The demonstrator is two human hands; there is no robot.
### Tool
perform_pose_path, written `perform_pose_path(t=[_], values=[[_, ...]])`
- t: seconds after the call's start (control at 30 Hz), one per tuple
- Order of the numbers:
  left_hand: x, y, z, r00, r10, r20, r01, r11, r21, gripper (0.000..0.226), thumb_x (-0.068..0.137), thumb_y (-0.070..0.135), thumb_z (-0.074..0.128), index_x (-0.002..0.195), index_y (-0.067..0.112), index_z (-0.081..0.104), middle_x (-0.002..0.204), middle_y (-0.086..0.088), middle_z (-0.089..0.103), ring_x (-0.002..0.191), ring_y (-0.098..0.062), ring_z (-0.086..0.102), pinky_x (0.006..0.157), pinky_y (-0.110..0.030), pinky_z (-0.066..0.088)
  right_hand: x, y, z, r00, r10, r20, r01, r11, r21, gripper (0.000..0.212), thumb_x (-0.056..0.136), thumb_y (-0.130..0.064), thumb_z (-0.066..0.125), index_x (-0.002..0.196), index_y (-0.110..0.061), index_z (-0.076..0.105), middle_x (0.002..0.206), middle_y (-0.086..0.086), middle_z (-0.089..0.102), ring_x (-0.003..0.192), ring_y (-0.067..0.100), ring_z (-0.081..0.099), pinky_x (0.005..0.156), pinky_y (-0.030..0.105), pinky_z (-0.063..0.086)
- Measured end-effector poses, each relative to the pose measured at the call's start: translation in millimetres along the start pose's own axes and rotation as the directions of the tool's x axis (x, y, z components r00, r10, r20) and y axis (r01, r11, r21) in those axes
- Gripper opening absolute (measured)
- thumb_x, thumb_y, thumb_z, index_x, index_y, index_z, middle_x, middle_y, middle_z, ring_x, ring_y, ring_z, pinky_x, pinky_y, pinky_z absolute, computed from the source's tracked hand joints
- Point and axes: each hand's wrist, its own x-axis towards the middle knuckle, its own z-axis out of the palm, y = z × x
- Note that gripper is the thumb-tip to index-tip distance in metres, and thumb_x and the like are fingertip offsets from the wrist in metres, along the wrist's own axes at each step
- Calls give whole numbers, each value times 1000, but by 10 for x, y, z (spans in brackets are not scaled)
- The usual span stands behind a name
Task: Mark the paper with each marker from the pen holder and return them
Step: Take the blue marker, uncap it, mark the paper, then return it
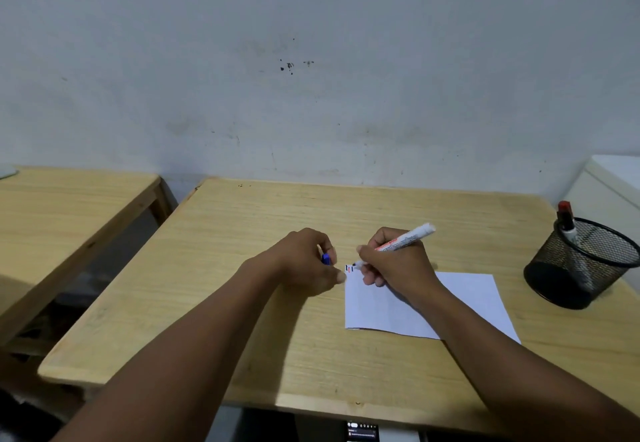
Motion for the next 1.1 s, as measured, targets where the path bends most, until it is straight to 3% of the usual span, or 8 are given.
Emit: perform_pose_path(t=[0.07,0.17,0.3,0.43,0.57,0.8,0.97,1.1], values=[[16,-38,-94,1000,24,1,-24,995,-98,14,81,27,80,90,17,76,79,5,76,78,-14,72,72,-25,54,23,-95,-69,996,53,-68,-45,992,117,23,80,-23,79,72,-15,60,52,9,63,42,21,51,45,26,34],[39,50,-274,996,46,-71,-66,945,-321,9,89,13,75,95,7,76,81,-3,74,72,-17,66,60,-19,47,64,-405,-276,993,-12,-113,31,986,164,20,80,-23,83,76,-17,64,50,0,60,36,10,45,41,20,31],[160,507,-414,986,115,-117,-162,806,-569,11,90,20,75,97,12,74,90,-1,77,77,-16,72,70,-28,47,64,-977,-745,992,-75,100,56,983,177,17,90,-18,72,99,-4,76,75,11,71,54,16,61,50,25,40],[332,1068,-365,975,209,-72,-194,654,-731,18,91,30,74,103,17,77,93,2,78,77,-15,71,71,-28,46,16,-1294,-1272,998,-40,45,26,961,276,20,90,-14,57,94,-1,71,73,16,69,53,20,59,53,28,40],[456,1512,-169,962,272,-24,-192,611,-768,19,88,31,76,102,19,79,87,5,75,74,-15,68,71,-28,45,-87,-1329,-1575,998,-46,-47,57,961,271,19,89,-13,55,77,-6,68,65,13,67,47,18,57,50,26,38],[502,1897,64,930,363,59,-187,607,-772,22,88,27,77,105,14,78,84,4,74,73,-15,67,71,-28,46,-179,-1242,-1842,992,-70,-102,95,956,278,17,90,-12,57,83,-3,69,67,15,69,48,19,59,55,29,39],[527,2014,130,919,389,60,-202,596,-777,13,90,19,74,98,8,76,75,1,71,70,-14,68,70,-26,49,-181,-1160,-1859,996,-34,-82,61,939,339,17,94,-14,59,85,-3,67,64,14,69,46,16,59,47,22,44],[547,2103,150,915,403,16,-256,610,-750,11,90,18,75,93,7,75,70,1,68,66,-15,68,66,-24,52,-191,-1146,-1982,1000,8,-24,0,941,337,31,91,-38,68,92,-7,67,71,11,72,50,15,62,45,21,44]])
